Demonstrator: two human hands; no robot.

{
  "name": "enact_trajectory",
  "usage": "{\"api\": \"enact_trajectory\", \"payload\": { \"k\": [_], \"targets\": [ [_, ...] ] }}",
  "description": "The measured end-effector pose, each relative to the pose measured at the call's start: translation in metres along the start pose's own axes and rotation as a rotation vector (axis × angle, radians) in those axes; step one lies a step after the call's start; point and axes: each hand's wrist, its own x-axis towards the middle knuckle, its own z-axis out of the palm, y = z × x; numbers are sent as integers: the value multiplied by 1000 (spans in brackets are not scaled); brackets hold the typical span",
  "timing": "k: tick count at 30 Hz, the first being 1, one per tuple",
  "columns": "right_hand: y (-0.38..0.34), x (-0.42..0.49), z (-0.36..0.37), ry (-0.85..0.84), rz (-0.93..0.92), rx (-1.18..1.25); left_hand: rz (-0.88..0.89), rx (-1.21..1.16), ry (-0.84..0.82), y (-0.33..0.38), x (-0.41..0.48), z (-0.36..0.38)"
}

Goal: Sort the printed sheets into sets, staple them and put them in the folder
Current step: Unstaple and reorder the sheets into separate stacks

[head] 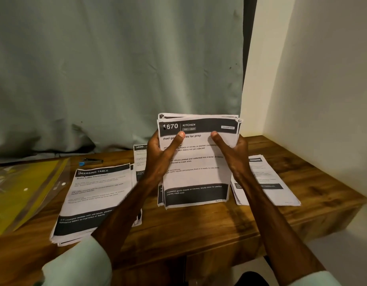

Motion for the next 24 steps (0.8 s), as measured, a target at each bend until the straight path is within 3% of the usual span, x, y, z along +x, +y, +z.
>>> {"api": "enact_trajectory", "payload": {
  "k": [12,24],
  "targets": [
    [-19,4,0,23,-69,-33,113,85,92,11,20,-2],
    [-28,1,3,18,-93,-38,19,116,79,6,10,-1]
  ]
}}
